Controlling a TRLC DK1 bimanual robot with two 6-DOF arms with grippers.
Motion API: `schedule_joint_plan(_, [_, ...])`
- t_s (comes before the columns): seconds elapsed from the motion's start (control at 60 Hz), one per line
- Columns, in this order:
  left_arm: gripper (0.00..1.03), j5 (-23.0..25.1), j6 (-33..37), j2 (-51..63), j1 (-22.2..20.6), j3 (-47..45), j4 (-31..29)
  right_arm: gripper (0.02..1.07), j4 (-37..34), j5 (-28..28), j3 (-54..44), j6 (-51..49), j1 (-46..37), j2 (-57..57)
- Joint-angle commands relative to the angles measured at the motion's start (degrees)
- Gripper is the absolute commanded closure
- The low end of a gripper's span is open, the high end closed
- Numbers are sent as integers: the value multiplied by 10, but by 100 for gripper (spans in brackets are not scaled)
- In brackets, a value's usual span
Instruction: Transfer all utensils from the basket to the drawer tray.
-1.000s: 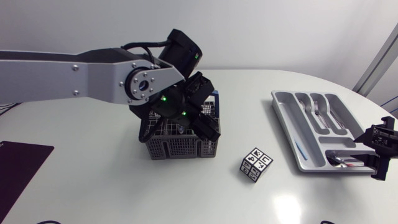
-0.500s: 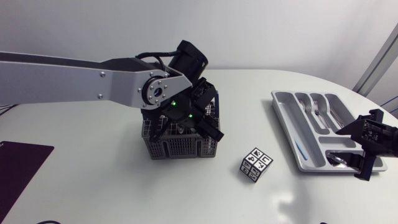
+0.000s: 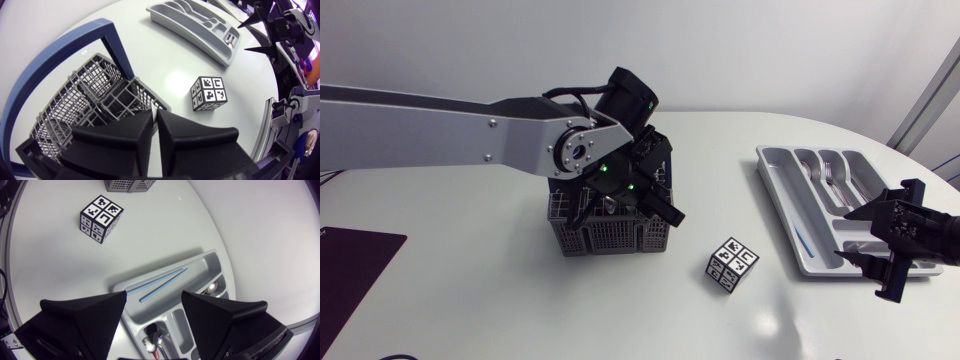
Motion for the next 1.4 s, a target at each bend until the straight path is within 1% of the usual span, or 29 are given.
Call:
schedule_joint_plan(0.0, [100,-1,-14,1,1,12,1,27,-6,-4,-20,14,10,-12])
schedule_joint_plan(0.067, [100,7,-18,-4,3,13,1,27,-11,-4,-20,15,15,-17])
schedule_joint_plan(0.183, [100,33,-26,-16,9,11,0,27,-18,-3,-19,23,26,-25])
schedule_joint_plan(0.25, [100,57,-34,-22,16,11,0,27,-21,-2,-18,30,34,-32])
schedule_joint_plan(0.333, [100,72,-39,-29,21,12,0,27,-28,-1,-16,39,44,-39])
schedule_joint_plan(0.433, [100,76,-43,-44,22,15,-2,27,-37,-1,-11,56,62,-50])
schedule_joint_plan(0.483, [100,79,-44,-51,22,16,-3,24,-42,0,-7,68,69,-54])
schedule_joint_plan(0.6, [100,86,-52,-80,22,22,-18,24,-62,0,13,98,95,-59])
schedule_joint_plan(0.717, [100,87,-53,-113,20,28,-36,21,-75,-3,32,136,123,-65])
schedule_joint_plan(0.867, [100,88,-53,-158,14,41,-66,18,-96,-11,70,226,180,-68])
schedule_joint_plan(1.033, [100,108,-53,-189,13,43,-85,18,-128,-54,112,300,222,-69])
schedule_joint_plan(1.183, [100,148,-49,-193,14,34,-95,17,-130,-70,125,370,286,-78])
schedule_joint_plan(1.25, [100,187,-43,-193,18,25,-96,17,-130,-83,130,413,337,-83])
schedule_joint_plan(1.383, [100,228,-24,-191,19,8,-96,17,-110,-96,131,471,399,-77])
